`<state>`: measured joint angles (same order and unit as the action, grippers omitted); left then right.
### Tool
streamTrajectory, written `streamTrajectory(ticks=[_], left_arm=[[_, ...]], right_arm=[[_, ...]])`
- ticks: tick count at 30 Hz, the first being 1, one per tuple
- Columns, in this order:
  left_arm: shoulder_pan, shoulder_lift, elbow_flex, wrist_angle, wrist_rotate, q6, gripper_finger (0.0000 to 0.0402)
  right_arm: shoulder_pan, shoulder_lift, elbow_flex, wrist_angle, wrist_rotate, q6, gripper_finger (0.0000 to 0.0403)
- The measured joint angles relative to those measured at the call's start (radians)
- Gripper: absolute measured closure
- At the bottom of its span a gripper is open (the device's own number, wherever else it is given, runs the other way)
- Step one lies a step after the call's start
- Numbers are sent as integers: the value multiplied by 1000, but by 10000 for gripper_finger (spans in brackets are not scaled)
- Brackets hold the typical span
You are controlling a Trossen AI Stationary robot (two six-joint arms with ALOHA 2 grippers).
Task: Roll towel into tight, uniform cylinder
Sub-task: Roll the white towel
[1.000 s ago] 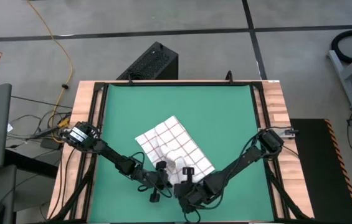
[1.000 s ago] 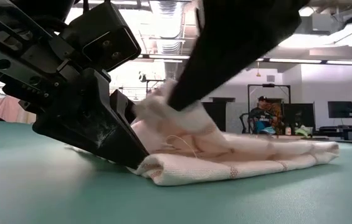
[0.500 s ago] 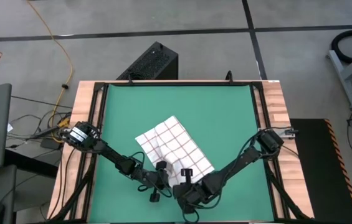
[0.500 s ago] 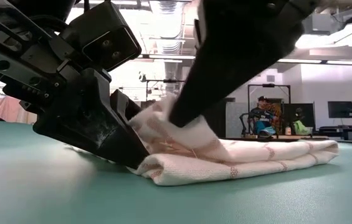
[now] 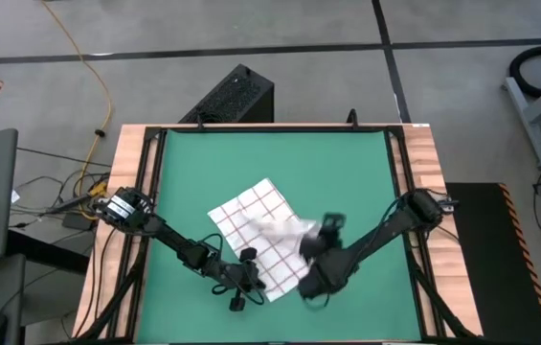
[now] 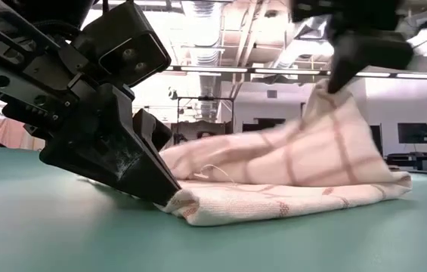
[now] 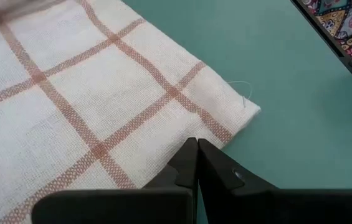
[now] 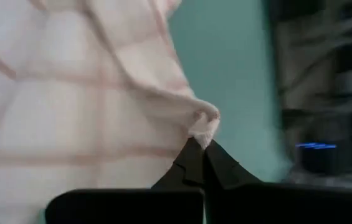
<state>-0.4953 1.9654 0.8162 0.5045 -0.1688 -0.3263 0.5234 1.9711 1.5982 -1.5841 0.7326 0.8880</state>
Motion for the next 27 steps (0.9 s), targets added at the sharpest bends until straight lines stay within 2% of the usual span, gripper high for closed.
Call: streamTrajectory(ticks=[3, 5, 8, 10, 15, 18, 20, 22, 27], left_arm=[[0, 0, 0, 2, 0, -20, 401], [0, 0, 0, -8, 14, -30, 401], [2, -3, 3, -53, 59, -109, 401], [0, -4, 4, -72, 63, -161, 401], [-1, -4, 3, -76, 63, -167, 401], [-2, -3, 3, -77, 63, -169, 401], [-2, -3, 3, -76, 62, -169, 401], [-2, -3, 2, -75, 62, -167, 401], [3, -2, 1, -72, 67, -142, 401]], right_arm=[[-49, -61, -57, 42, -51, 28, 398], [-88, -47, -60, 8, -51, 96, 398], [-119, -48, -94, 43, -48, 69, 398], [-143, -54, -89, 10, -35, 122, 398], [-200, -75, -129, 17, -35, 239, 398], [-222, -95, -138, 13, -12, 234, 398], [-226, -98, -137, 21, 15, 178, 398], [-212, -100, -118, 88, 21, 49, 398], [-112, -104, -84, 431, -24, -212, 398]])
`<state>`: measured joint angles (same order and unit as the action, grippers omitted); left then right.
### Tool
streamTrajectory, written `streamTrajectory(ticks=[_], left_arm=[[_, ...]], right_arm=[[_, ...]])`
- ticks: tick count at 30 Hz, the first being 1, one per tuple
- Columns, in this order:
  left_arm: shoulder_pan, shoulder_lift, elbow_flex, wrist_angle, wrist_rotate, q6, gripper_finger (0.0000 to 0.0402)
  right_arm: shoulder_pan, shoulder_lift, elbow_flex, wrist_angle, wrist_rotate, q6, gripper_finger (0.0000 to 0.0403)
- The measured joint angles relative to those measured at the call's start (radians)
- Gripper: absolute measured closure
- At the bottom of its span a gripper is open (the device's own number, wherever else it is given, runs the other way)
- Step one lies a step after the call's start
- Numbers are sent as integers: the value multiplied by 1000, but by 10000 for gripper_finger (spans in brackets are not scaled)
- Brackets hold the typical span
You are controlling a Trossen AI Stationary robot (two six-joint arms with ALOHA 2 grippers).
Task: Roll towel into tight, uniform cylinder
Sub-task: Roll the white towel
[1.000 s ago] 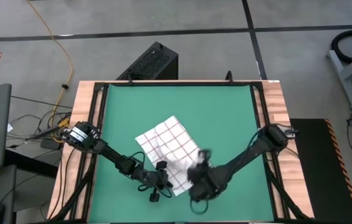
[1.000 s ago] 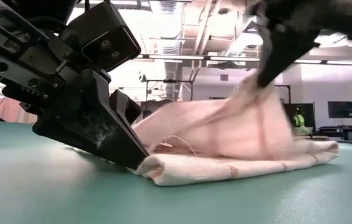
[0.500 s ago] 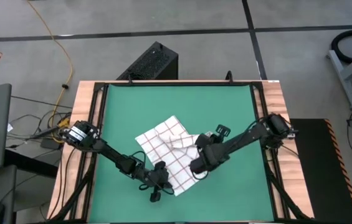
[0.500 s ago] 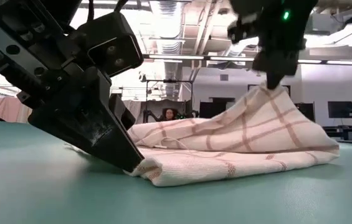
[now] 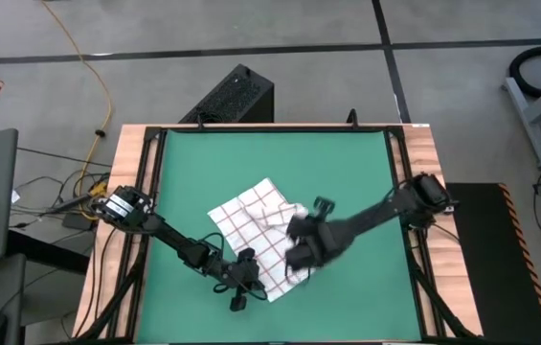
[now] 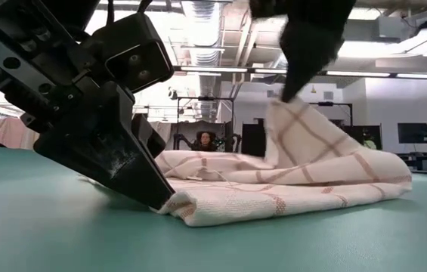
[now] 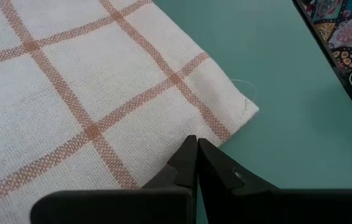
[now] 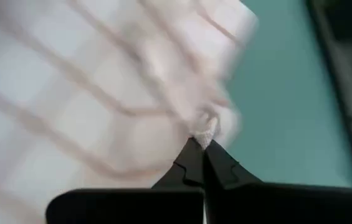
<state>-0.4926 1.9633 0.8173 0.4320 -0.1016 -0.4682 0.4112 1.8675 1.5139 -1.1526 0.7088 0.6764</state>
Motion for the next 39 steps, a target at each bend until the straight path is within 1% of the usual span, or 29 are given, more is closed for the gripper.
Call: streamTrajectory(ticks=[3, 8, 11, 13, 15, 19, 24, 28, 30, 36, 39], left_arm=[[4, 0, 0, 2, 1, 3, 401], [4, 1, -2, 22, -7, 22, 401], [6, 3, -3, 37, -10, 30, 401], [7, 3, -3, 38, -12, 30, 401], [9, 3, -3, 38, -8, 30, 401], [9, 3, -3, 39, -7, 34, 401], [9, 3, -3, 46, -7, 37, 401], [10, 3, -3, 49, -7, 33, 401], [10, 3, -3, 49, -8, 33, 401], [10, 3, -3, 50, -3, 32, 401], [10, 3, -2, 50, -1, 25, 401]], right_arm=[[65, 1, -2, 168, -9, -38, 398], [130, 4, -2, 307, -14, -28, 398], [137, 42, -2, 397, -60, -33, 398], [143, 86, -2, 465, -111, -60, 398], [143, 126, -2, 519, -134, -75, 398], [154, 179, 32, 536, -148, -86, 398], [180, 200, 51, 600, -215, -150, 398], [194, 214, 53, 630, -216, -151, 398], [195, 223, 52, 636, -233, -151, 398], [186, 248, 52, 671, -238, -151, 398], [185, 250, 51, 676, -262, -154, 398]])
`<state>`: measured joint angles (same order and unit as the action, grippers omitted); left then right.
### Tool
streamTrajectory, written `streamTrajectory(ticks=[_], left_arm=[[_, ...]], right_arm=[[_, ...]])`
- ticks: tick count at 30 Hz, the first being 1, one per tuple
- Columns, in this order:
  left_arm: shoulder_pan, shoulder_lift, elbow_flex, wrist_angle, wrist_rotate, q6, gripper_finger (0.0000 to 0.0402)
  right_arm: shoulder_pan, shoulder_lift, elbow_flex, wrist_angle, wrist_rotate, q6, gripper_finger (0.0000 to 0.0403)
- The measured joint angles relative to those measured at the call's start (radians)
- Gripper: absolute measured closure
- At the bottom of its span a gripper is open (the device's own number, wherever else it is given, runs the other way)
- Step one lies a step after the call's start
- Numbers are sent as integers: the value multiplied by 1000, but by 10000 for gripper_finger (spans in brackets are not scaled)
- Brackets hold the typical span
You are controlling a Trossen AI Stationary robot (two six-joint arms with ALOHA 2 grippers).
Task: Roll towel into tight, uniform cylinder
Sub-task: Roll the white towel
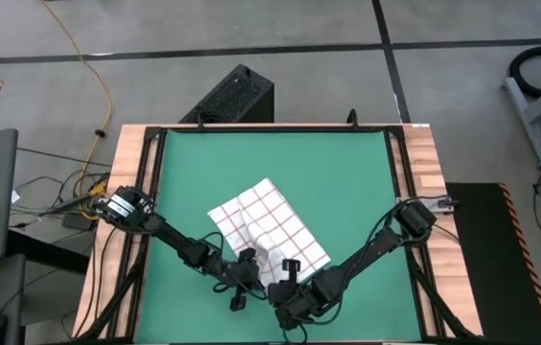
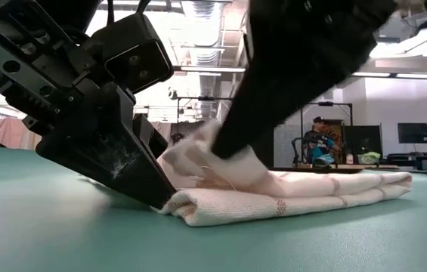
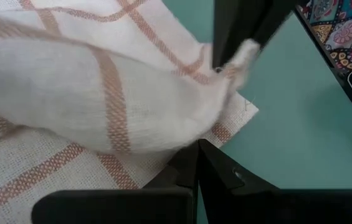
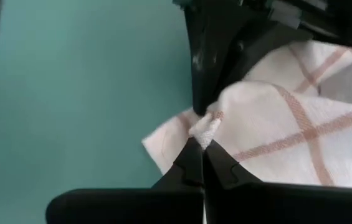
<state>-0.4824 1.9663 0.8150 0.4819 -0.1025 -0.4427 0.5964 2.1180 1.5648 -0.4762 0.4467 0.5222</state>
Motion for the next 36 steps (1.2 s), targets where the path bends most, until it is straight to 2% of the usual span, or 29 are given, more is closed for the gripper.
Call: streamTrajectory(ticks=[17, 22, 26, 32, 36], left_arm=[[2, 0, 0, 16, 46, -22, 401], [4, 0, 0, 19, 54, -23, 401], [6, 0, 1, 22, 60, -23, 401], [17, -21, 1, 18, 96, -26, 401], [27, -86, -1, -68, 157, -28, 401]], right_arm=[[5, 7, 1, -14, -34, -23, 398], [-3, 45, 1, 25, -129, -27, 398], [0, 67, 3, 32, -122, -19, 397], [3, 73, 3, 28, -127, -9, 347], [3, 74, 3, 24, -127, -7, 332]])
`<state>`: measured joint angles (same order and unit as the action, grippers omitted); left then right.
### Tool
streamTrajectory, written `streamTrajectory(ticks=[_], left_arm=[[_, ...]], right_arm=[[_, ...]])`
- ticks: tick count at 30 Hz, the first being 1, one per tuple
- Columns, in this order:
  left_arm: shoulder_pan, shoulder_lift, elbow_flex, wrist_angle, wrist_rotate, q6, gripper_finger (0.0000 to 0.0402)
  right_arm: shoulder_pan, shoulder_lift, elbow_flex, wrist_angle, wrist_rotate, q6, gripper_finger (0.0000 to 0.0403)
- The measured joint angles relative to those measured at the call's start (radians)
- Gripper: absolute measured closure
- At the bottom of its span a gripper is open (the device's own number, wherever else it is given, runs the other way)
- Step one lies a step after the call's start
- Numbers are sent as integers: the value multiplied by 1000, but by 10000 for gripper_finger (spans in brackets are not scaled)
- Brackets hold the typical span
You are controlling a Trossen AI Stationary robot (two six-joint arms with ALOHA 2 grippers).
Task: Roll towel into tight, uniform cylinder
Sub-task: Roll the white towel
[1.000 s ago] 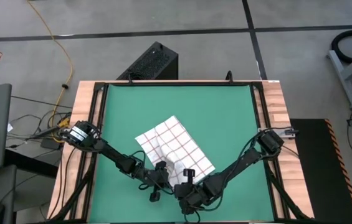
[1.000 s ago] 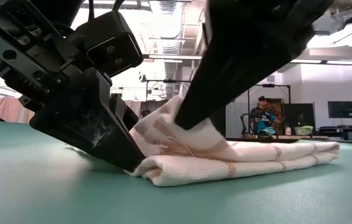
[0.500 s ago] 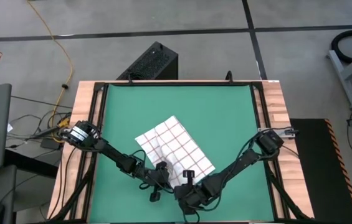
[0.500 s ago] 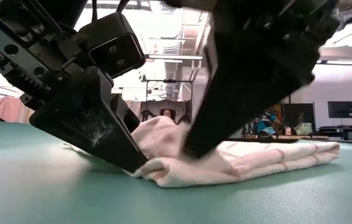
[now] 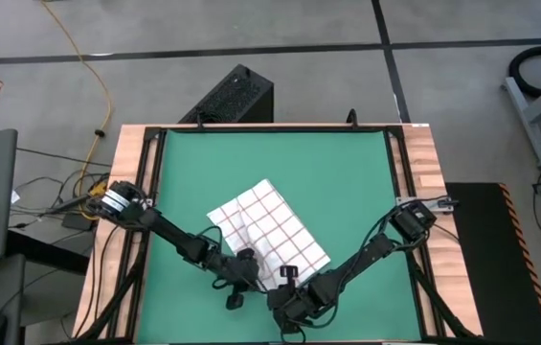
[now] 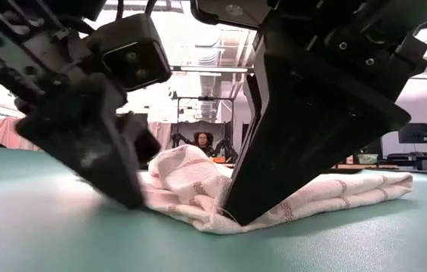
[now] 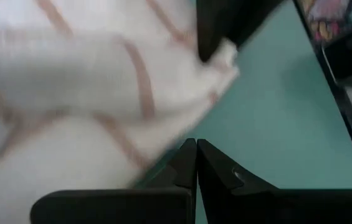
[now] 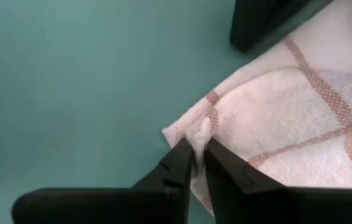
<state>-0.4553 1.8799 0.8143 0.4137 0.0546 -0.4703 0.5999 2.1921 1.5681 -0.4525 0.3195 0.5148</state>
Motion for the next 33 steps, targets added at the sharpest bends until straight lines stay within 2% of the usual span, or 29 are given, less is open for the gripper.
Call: streamTrajectory(ticks=[3, 6, 8, 11, 18, 33], left_arm=[[0, -63, -2, -54, 18, 12, 401], [-10, -94, 0, 66, -15, 93, 401], [-18, -93, 3, 118, -74, 151, 401], [-23, -42, 2, 168, -151, 164, 401], [-32, 88, 6, 396, -144, 73, 401], [-31, 103, 9, 318, -168, 43, 401]], right_arm=[[0, 0, 0, 0, -1, 0, 332], [0, 1, 0, 2, -2, 0, 332], [0, 1, -1, 4, -2, 0, 332], [-1, 1, -1, 6, -2, 0, 332], [0, 2, -2, 9, -3, -16, 332], [0, 3, -2, 19, -3, -37, 331]])
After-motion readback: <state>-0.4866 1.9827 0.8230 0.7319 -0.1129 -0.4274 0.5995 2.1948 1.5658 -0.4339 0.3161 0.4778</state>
